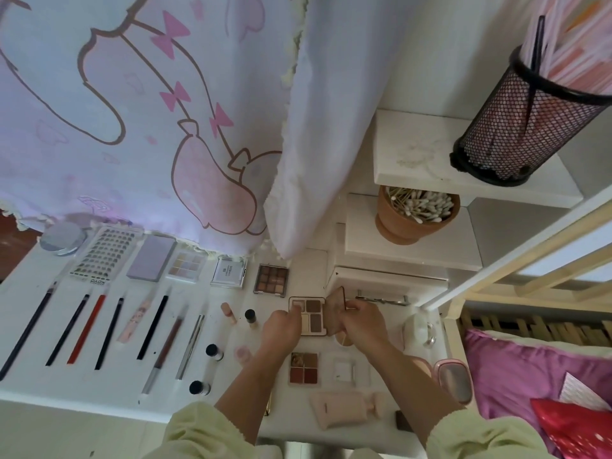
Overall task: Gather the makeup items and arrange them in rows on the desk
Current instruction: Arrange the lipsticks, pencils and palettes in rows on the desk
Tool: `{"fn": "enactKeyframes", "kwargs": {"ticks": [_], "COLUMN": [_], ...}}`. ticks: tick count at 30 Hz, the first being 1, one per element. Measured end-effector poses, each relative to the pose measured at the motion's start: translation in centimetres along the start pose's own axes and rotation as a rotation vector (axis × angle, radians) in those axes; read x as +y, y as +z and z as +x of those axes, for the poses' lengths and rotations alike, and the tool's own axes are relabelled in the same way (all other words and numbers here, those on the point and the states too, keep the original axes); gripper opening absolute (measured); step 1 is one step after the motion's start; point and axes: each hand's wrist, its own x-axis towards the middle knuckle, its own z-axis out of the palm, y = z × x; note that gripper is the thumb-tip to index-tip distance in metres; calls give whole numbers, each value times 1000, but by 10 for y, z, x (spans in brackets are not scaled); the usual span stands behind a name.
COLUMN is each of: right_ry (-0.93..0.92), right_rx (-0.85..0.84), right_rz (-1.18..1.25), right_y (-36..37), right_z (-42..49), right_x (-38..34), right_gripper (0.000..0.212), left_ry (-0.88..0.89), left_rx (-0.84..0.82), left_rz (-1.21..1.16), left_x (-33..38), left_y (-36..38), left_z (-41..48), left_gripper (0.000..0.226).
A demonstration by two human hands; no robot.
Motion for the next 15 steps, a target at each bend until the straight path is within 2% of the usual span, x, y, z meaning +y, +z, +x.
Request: {"fn": "enactKeyframes", "kwargs": {"ticks": [7,12,15], "right_ry": [-139,-395,-503], "right_rx": [42,134,90], "right_rz": [-108,-209,-271], "right_y": [-7,-8,-2], "right_z": [-8,-20,-31], "right_x": [4,2,-2], "right_gripper": [47,19,24], "left_ry": [104,308,424], "left_rx": [56,207,315], "left_rz": [-22,-126,-204], "left_x": [0,6,-3], "left_y": [3,-2,-7], "left_z": [-21,-53,-76], "left_gripper": [40,28,22]}}
